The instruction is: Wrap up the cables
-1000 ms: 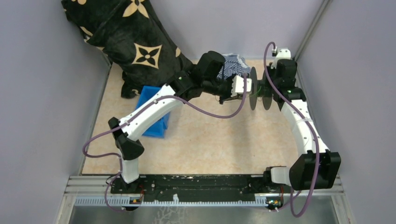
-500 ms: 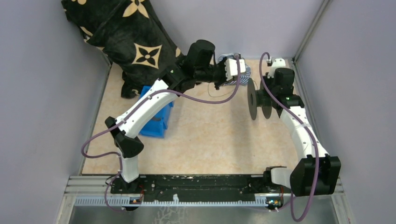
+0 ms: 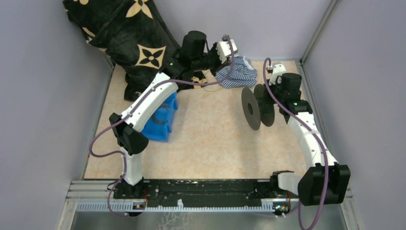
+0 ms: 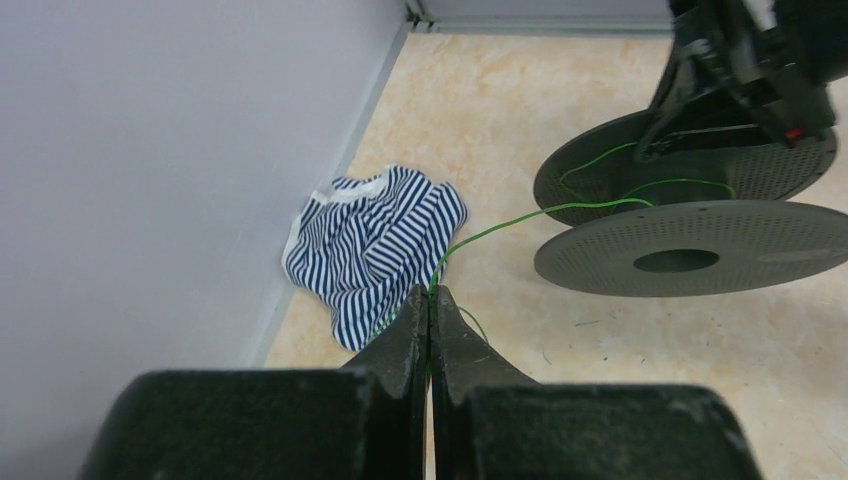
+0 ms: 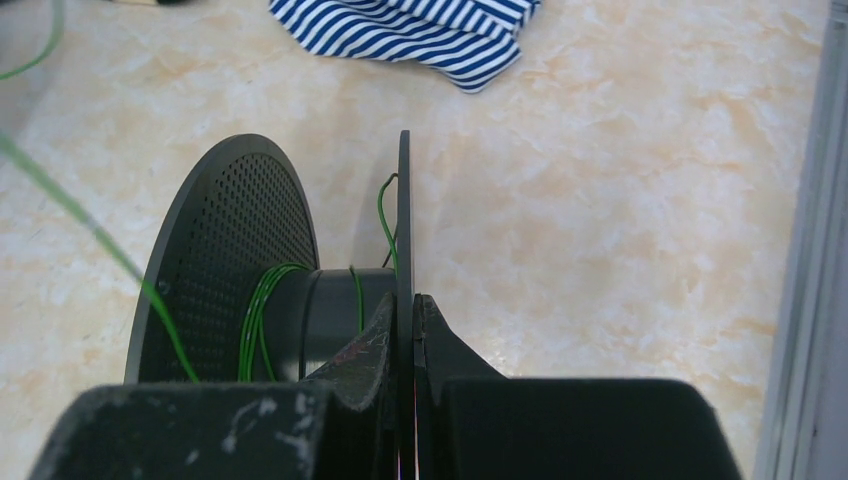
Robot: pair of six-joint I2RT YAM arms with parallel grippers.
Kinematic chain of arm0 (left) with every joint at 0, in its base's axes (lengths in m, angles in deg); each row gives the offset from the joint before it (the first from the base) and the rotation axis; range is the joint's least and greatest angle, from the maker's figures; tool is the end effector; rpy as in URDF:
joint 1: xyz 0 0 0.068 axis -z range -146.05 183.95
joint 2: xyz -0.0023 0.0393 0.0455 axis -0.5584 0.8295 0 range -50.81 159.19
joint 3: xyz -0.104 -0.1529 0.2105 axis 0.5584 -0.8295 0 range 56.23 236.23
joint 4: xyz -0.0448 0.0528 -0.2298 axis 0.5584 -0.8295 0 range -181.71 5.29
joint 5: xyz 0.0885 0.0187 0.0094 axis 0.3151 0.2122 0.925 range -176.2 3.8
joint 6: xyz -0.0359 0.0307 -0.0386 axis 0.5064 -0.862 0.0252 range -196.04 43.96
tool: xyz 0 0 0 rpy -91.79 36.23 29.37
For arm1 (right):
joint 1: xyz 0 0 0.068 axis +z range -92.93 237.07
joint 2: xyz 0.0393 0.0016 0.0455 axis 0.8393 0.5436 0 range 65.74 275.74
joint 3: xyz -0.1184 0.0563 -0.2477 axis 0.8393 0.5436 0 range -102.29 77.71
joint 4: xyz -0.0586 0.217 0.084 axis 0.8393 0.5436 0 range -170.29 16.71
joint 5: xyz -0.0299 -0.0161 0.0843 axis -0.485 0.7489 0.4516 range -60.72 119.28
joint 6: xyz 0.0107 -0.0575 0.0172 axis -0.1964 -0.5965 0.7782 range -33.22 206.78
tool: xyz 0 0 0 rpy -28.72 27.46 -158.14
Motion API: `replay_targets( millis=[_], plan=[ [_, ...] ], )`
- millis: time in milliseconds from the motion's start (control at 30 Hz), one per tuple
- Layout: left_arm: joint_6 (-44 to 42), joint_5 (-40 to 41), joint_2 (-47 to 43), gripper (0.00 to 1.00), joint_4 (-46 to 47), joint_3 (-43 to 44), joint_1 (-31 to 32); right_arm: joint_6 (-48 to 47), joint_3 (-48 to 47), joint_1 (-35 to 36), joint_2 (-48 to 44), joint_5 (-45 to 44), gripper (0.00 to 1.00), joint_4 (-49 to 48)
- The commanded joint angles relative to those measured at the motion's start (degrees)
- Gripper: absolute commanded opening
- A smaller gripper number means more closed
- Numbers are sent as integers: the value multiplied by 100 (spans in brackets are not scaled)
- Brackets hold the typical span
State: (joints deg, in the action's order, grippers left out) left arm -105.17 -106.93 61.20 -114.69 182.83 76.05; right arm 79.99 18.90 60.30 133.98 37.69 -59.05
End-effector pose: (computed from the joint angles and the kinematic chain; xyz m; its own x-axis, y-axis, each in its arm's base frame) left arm 0.3112 -0.3029 0.4484 0.2565 0.3818 -0.8879 0.8648 0.3197 0.3872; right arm 0.2497 0.0208 0.3279 -0.4844 -0.1444 -0.8628 -0.2403 0.9703 -0.0275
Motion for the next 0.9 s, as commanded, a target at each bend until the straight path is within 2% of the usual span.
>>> replay_targets(
  millis=[0,267,567,867],
  plan=[
    [269,244,103,0,471,-213,-199,-140,-206,14,-374,752,0,-113],
    [402,270,152,0,805,-657,-550,-240,-562,12,-458,1244,0,329],
    [452,31,148,0,1055,-1286,-619,35,-1135,12,-403,1700,0,659],
    [560,-253,100,0,1187,-1792,-634,239,-1609,12,-332,1759,0,727]
  ],
)
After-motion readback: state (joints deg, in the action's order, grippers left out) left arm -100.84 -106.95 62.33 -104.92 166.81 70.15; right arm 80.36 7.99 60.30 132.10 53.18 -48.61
